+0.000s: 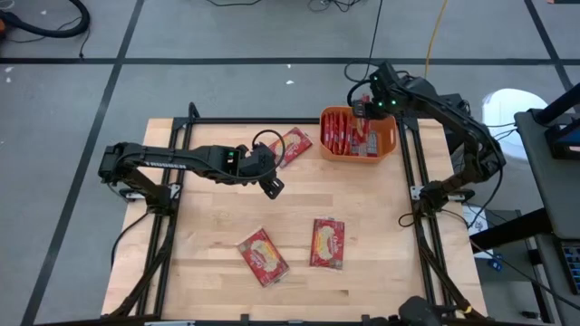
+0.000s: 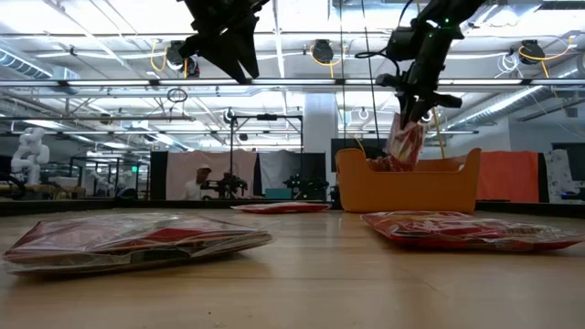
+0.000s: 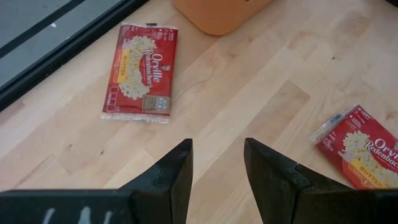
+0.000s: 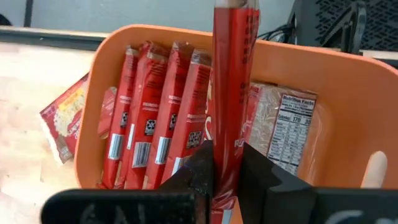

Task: Sort popcorn bags into baskets
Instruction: Put the red popcorn bag into the orange bin

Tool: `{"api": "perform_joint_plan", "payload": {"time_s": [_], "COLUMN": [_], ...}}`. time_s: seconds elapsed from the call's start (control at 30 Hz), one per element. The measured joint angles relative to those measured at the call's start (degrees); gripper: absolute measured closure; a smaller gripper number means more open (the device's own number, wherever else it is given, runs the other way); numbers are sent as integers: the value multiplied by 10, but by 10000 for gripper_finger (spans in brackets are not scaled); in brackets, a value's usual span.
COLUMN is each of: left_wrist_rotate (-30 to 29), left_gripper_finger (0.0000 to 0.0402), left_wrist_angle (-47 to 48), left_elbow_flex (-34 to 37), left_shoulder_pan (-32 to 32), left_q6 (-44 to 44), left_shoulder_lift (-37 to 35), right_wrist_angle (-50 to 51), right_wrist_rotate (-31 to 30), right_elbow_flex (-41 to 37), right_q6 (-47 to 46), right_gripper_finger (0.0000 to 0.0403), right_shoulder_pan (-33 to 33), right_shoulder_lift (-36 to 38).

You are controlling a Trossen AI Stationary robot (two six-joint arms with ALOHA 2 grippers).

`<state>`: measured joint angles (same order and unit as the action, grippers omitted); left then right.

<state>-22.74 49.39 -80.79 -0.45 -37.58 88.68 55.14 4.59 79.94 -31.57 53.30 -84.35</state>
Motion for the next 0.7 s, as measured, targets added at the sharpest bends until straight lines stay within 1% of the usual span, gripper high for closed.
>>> {"api": "perform_joint_plan", "payload": {"time_s": [0.1,0.2,0.33,0.47,0.63,0.7], "left_wrist_rotate": [0,0,0,-1,-1,-1], "left_gripper_finger": [254,254,254,254,254,254], "left_wrist_angle": [0,0,0,0,0,0], "left_elbow_flex": [0,0,0,0,0,0], "left_shoulder_pan": [0,0,0,0,0,0], "left_q6": [0,13,33,45,49,49], "left_shoulder_lift": [0,0,0,0,0,0], "right_wrist_angle": [-4,-20,-32,-62,-65,-60], "right_wrist_rotate": [-2,-1,3,28,31,45], "right_elbow_flex": [-3,-23,-58,-91,-99,-95], "right_q6": [-33,-57,-70,-82,-83,-83], "right_gripper_finger": [371,371,371,371,371,371], "right_shoulder_pan": [0,0,-1,-3,-9,-9], "right_shoulder_lift": [-10,-10,-11,-11,-11,-11]}}
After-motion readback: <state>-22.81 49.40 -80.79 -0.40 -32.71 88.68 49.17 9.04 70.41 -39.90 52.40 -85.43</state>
